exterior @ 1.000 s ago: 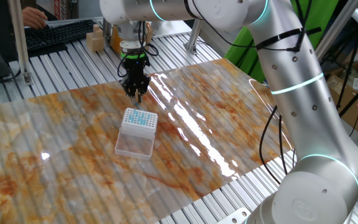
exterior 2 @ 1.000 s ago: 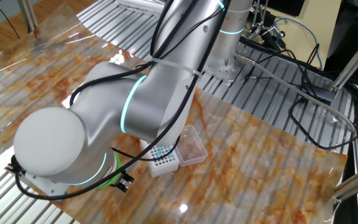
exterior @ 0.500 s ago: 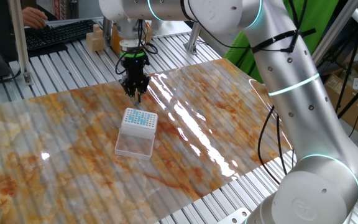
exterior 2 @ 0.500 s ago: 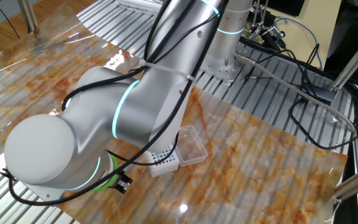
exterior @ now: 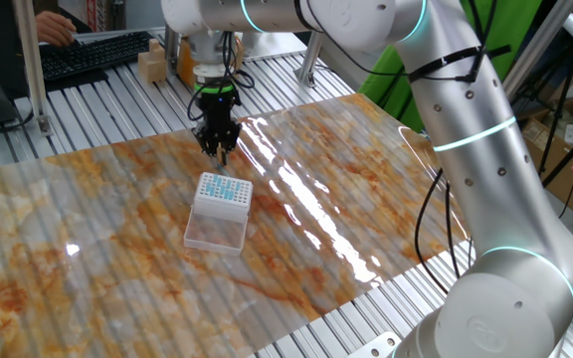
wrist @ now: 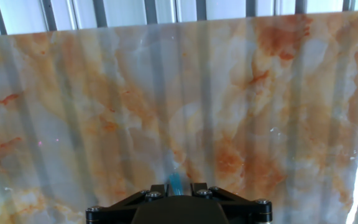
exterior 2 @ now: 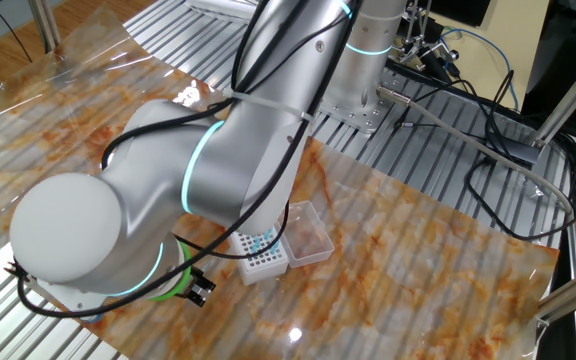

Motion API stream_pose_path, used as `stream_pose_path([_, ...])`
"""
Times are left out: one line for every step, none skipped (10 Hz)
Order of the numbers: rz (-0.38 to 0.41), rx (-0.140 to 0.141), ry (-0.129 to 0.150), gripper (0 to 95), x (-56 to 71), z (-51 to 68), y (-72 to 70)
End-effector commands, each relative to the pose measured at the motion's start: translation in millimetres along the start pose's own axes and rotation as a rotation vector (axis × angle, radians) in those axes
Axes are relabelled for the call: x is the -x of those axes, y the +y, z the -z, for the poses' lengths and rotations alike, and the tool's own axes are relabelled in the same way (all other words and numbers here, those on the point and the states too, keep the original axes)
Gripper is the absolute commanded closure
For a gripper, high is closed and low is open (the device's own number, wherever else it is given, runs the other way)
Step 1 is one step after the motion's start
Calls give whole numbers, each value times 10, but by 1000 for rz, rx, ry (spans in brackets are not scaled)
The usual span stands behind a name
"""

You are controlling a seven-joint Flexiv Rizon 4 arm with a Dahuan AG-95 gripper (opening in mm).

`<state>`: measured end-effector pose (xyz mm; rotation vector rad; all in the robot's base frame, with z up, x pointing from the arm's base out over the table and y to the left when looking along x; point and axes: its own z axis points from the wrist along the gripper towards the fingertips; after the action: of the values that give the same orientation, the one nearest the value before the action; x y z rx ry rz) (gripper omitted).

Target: Insert a medium pipette tip into the holder for medium pipette tips

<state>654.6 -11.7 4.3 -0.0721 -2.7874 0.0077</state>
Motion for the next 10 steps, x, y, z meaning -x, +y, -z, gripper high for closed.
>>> stream_pose_path([-3, 3, 2, 760, 18, 5, 13])
stream_pose_path([-3, 3, 1, 760, 18, 6, 15])
stream_pose_path([0, 4, 3, 760, 16, 9, 25])
stream_pose_path([-1, 3, 3, 760, 15, 11, 30])
stream_pose_path([0, 2, 3, 760, 14, 12, 35])
stream_pose_path([2, 1, 4, 950, 16, 12, 35])
stream_pose_path([5, 1, 7, 950, 18, 10, 36])
stream_pose_path([7, 0, 7, 950, 22, 4, 38])
stream_pose_path([7, -1, 7, 950, 24, 2, 39])
stream_pose_path([7, -1, 7, 950, 25, 3, 38])
